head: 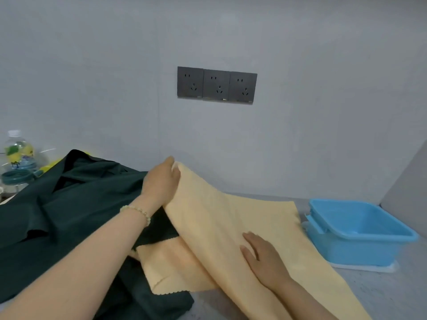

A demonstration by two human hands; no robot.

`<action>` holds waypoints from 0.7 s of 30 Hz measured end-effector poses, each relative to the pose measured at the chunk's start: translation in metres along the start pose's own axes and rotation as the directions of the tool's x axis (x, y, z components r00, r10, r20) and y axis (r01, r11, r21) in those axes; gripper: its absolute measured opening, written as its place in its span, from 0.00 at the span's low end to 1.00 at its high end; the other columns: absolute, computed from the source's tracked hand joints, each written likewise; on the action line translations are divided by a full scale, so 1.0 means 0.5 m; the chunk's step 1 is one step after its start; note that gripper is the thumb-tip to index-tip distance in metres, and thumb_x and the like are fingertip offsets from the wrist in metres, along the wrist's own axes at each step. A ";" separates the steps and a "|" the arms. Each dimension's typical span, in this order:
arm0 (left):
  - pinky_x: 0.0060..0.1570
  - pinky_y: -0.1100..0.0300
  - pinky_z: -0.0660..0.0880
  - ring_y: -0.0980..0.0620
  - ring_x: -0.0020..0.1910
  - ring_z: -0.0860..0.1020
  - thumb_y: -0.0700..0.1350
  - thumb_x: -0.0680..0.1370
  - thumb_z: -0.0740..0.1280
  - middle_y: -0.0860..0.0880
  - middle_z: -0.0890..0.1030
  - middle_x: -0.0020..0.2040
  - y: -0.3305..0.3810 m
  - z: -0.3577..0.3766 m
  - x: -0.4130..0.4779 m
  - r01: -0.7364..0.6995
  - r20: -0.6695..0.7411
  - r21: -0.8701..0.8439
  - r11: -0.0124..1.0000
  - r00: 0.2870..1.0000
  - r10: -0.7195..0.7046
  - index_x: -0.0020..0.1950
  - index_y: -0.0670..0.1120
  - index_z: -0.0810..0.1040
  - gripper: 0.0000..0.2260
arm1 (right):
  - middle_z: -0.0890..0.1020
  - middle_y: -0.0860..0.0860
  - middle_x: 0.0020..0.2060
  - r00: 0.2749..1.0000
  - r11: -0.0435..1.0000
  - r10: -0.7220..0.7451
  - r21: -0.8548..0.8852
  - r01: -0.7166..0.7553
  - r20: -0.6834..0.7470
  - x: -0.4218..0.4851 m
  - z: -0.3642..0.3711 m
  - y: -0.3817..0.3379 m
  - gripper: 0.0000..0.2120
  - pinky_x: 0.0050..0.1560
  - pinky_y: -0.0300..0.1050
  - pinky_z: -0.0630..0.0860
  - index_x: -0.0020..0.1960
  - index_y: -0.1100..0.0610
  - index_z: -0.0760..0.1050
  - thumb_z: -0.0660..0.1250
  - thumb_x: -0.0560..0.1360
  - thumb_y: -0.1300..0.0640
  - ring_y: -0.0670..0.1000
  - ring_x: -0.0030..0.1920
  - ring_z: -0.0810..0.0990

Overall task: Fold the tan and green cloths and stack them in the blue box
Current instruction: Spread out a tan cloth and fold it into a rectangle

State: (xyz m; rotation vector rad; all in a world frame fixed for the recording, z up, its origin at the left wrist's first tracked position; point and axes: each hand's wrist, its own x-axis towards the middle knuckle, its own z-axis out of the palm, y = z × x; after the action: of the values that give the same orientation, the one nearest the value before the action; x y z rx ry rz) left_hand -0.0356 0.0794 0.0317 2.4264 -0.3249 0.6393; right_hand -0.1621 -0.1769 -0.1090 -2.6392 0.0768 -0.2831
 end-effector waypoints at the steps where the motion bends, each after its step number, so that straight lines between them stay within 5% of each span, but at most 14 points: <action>1: 0.34 0.56 0.66 0.50 0.36 0.72 0.43 0.81 0.55 0.47 0.77 0.41 -0.025 -0.014 -0.011 0.026 0.083 0.230 0.973 0.995 -0.046 0.49 0.44 0.69 0.05 | 0.61 0.47 0.75 1.000 0.999 0.005 -0.048 -0.004 0.024 0.000 -0.001 -0.001 0.23 0.74 0.41 0.52 0.74 0.48 0.61 0.54 0.81 0.43 0.45 0.74 0.58; 3: 0.39 0.58 0.68 0.48 0.46 0.76 0.41 0.79 0.57 0.47 0.78 0.52 -0.059 -0.027 -0.054 0.049 0.225 0.545 0.837 0.953 -0.203 0.59 0.43 0.70 0.09 | 0.58 0.47 0.76 0.998 0.990 0.015 -0.144 -0.005 0.067 -0.004 -0.010 -0.006 0.24 0.74 0.42 0.50 0.75 0.48 0.58 0.52 0.81 0.43 0.46 0.75 0.55; 5: 0.51 0.56 0.70 0.46 0.60 0.73 0.46 0.79 0.60 0.46 0.71 0.65 -0.073 -0.020 -0.109 -0.008 0.299 0.587 0.810 0.932 -0.207 0.69 0.43 0.64 0.19 | 0.56 0.48 0.76 0.997 0.983 0.026 -0.183 -0.013 0.069 -0.017 -0.023 -0.023 0.24 0.75 0.43 0.50 0.76 0.49 0.57 0.51 0.81 0.44 0.47 0.76 0.54; 8: 0.70 0.54 0.57 0.47 0.73 0.60 0.60 0.79 0.59 0.52 0.60 0.76 -0.045 0.014 -0.178 -0.189 0.474 0.298 0.936 0.880 0.027 0.77 0.49 0.56 0.30 | 0.59 0.47 0.76 1.000 0.997 -0.027 -0.074 0.028 0.013 -0.042 -0.049 -0.056 0.24 0.73 0.39 0.51 0.75 0.49 0.60 0.54 0.81 0.45 0.46 0.75 0.56; 10: 0.74 0.53 0.48 0.51 0.76 0.52 0.68 0.76 0.57 0.57 0.58 0.76 -0.022 0.029 -0.225 -0.208 0.664 0.091 0.974 0.742 0.096 0.77 0.56 0.55 0.33 | 0.62 0.44 0.74 0.992 0.995 -0.103 0.022 0.102 0.075 -0.082 -0.065 -0.080 0.25 0.71 0.36 0.54 0.74 0.47 0.62 0.56 0.79 0.41 0.43 0.73 0.59; 13: 0.75 0.51 0.48 0.55 0.76 0.50 0.78 0.64 0.59 0.60 0.57 0.76 -0.018 0.033 -0.281 -0.183 0.858 -0.028 0.983 0.501 0.117 0.75 0.63 0.55 0.43 | 0.63 0.36 0.71 0.933 0.978 -0.208 0.052 0.202 0.294 -0.173 -0.080 -0.104 0.36 0.66 0.30 0.57 0.73 0.41 0.60 0.58 0.70 0.28 0.36 0.69 0.62; 15: 0.74 0.52 0.48 0.58 0.74 0.52 0.76 0.62 0.64 0.61 0.58 0.75 -0.022 0.026 -0.293 -0.253 0.892 0.001 0.967 0.437 0.113 0.74 0.64 0.58 0.43 | 0.64 0.35 0.70 0.909 0.962 -0.218 -0.081 0.262 0.354 -0.222 -0.081 -0.095 0.40 0.66 0.31 0.59 0.74 0.41 0.58 0.60 0.66 0.26 0.38 0.69 0.63; 18: 0.65 0.62 0.62 0.59 0.67 0.68 0.58 0.71 0.71 0.60 0.74 0.64 -0.012 0.015 -0.280 -0.237 0.838 -0.040 0.971 0.521 0.162 0.64 0.56 0.76 0.22 | 0.77 0.42 0.61 0.934 0.946 -0.200 -0.188 0.262 0.295 -0.240 -0.095 -0.088 0.21 0.59 0.39 0.69 0.65 0.48 0.72 0.61 0.76 0.41 0.45 0.60 0.75; 19: 0.58 0.64 0.67 0.57 0.62 0.73 0.52 0.74 0.71 0.58 0.78 0.59 -0.005 0.012 -0.270 -0.215 0.783 -0.063 0.975 0.596 0.182 0.59 0.53 0.80 0.14 | 0.82 0.45 0.51 0.948 0.967 -0.197 -0.112 0.231 0.250 -0.230 -0.103 -0.089 0.13 0.51 0.41 0.71 0.55 0.52 0.78 0.60 0.78 0.46 0.46 0.51 0.78; 21: 0.52 0.63 0.69 0.54 0.56 0.76 0.47 0.75 0.69 0.57 0.81 0.54 0.019 0.013 -0.253 -0.226 0.618 -0.030 0.974 0.762 0.196 0.54 0.52 0.82 0.09 | 0.75 0.43 0.31 0.972 0.986 -0.153 0.098 0.138 0.175 -0.206 -0.119 -0.077 0.14 0.37 0.40 0.65 0.38 0.56 0.74 0.61 0.79 0.52 0.42 0.33 0.70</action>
State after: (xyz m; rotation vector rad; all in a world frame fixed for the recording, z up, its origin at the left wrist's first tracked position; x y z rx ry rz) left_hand -0.1447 0.0780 -0.0332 2.6075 -0.8704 -0.1003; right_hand -0.2753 -0.1593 -0.0586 -2.5768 -0.1866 -0.0893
